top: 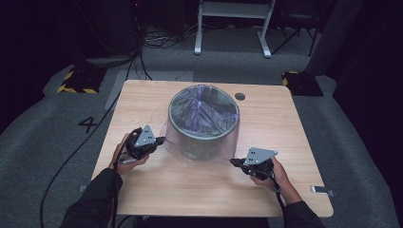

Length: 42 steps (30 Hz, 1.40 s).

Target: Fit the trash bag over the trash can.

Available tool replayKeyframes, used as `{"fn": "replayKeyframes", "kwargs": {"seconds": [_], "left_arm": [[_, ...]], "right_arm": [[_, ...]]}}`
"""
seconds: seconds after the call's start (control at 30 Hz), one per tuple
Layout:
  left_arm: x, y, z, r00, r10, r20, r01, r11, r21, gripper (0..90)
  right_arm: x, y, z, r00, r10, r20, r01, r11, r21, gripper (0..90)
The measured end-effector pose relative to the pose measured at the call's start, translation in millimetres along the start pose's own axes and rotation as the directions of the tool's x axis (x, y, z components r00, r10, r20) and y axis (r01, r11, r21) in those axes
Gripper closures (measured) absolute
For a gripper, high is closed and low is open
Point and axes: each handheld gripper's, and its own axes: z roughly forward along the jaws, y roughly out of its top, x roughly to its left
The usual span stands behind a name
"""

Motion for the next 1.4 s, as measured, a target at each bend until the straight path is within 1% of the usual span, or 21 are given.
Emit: {"fn": "replayKeyframes", "kwargs": {"seconds": [0.1,0.2,0.23,0.27,0.33,0.43,0.47,0.5,0.53,0.6,0.63,0.67,0.73,0.77,0.83,0.87,0.93,1.0,1.13,1.27,1.4], "left_arm": [[-1.8,-2.5,8.1,0.9999,-0.007,0.01,0.007,0.9997,0.023,90.0],[-2.2,-6.0,15.3,0.9998,-0.019,-0.002,0.019,0.999,0.04,89.9],[-1.9,-7.5,17.0,0.9995,-0.03,-0.007,0.031,0.9987,0.041,89.2],[-1.4,-9.1,18.2,0.9992,-0.041,0.005,0.04,0.9982,0.044,86.6],[-2.5,-12.0,20.1,0.9986,-0.049,0.019,0.048,0.9975,0.053,82.3],[-5.4,-15.0,19.6,0.9978,-0.062,0.026,0.06,0.9968,0.052,70.0],[-5.2,-15.5,18.9,0.9962,-0.083,0.026,0.082,0.9952,0.055,62.8],[-5.1,-16.1,17.9,0.9938,-0.108,0.027,0.106,0.9927,0.058,52.8],[-4.7,-16.8,16.5,0.9914,-0.126,0.035,0.124,0.9906,0.058,44.4],[-5.3,-20.0,12.4,0.9868,-0.153,0.051,0.151,0.9876,0.041,29.3],[-6.1,-21.7,10.5,0.9835,-0.168,0.068,0.165,0.9855,0.038,22.1],[-6.9,-23.3,8.3,0.9798,-0.179,0.089,0.176,0.9835,0.041,18.7],[-9.8,-26.2,4.1,0.9772,-0.19,0.096,0.186,0.9815,0.047,14.7],[-11.8,-27.5,2.3,0.9765,-0.197,0.087,0.194,0.9798,0.049,15.8],[-15.2,-30.6,-1.6,0.9774,-0.199,0.071,0.195,0.9789,0.061,15.4],[-17.0,-32.6,-3.6,0.977,-0.202,0.067,0.198,0.9781,0.063,15.6],[-20.7,-36.9,-6.7,0.9767,-0.206,0.06,0.202,0.9771,0.066,15.5],[-24.8,-40.5,-8.3,0.9792,-0.197,0.047,0.193,0.9778,0.081,15.4],[-31.8,-46.5,-9.7,0.9756,-0.212,0.058,0.204,0.9715,0.121,15.5],[-38.7,-50.4,-11.1,0.9727,-0.22,0.075,0.208,0.9681,0.14,15.6],[-43.1,-52.0,-13.1,0.9694,-0.228,0.092,0.213,0.9663,0.145,15.5]], "right_arm": [[-8.7,-8.0,5.1,0.9982,0.058,-0.015,-0.058,0.998,-0.001,90.0],[-14.3,-13.2,10.7,0.9959,0.089,-0.016,-0.089,0.996,0.014,90.0],[-15.8,-14.9,12.6,0.9945,0.104,-0.016,-0.104,0.995,0.013,90.0],[-17.2,-16.2,13.9,0.9929,0.118,-0.014,-0.118,0.993,0.011,90.0],[-18.5,-17.3,15.0,0.9923,0.123,-0.015,-0.123,0.992,0.01,90.0],[-19.9,-18.3,14.9,0.9907,0.136,-0.006,-0.136,0.991,0.011,90.0],[-20.8,-19.0,15.1,0.9902,0.14,0.001,-0.14,0.99,0.011,90.0],[-22.1,-19.9,15.2,0.9888,0.149,0.004,-0.149,0.989,0.007,90.0],[-23.3,-20.9,15.1,0.9873,0.159,0.005,-0.159,0.987,0.005,90.0],[-25.8,-23.3,15.3,0.9844,0.176,0.015,-0.176,0.984,0.004,85.4],[-27.4,-24.8,14.9,0.9825,0.185,0.019,-0.185,0.983,-0.001,85.3],[-28.5,-26.3,13.8,0.9811,0.193,0.018,-0.193,0.981,-0.005,85.3],[-31.4,-29.1,11.3,0.9773,0.211,0.02,-0.21,0.977,-0.022,82.6],[-32.9,-30.4,9.5,0.9745,0.224,0.019,-0.223,0.974,-0.033,79.8],[-35.7,-32.5,6.1,0.9694,0.245,0.018,-0.243,0.968,-0.055,66.6],[-37.1,-33.3,4.6,0.9661,0.258,0.012,-0.257,0.965,-0.055,61.9],[-38.5,-35.3,2.2,0.9632,0.269,-0.001,-0.269,0.962,-0.047,50.8],[-38.6,-37.9,-0.6,0.9582,0.286,-0.017,-0.286,0.957,-0.048,42.2],[-36.1,-43.2,-8.3,0.9523,0.305,0.002,-0.305,0.951,-0.049,26.0],[-35.6,-49.8,-18.3,0.9457,0.324,0.018,-0.323,0.945,-0.053,20.5],[-35.2,-53.2,-27.9,0.9388,0.34,0.054,-0.336,0.939,-0.072,19.9]]}}
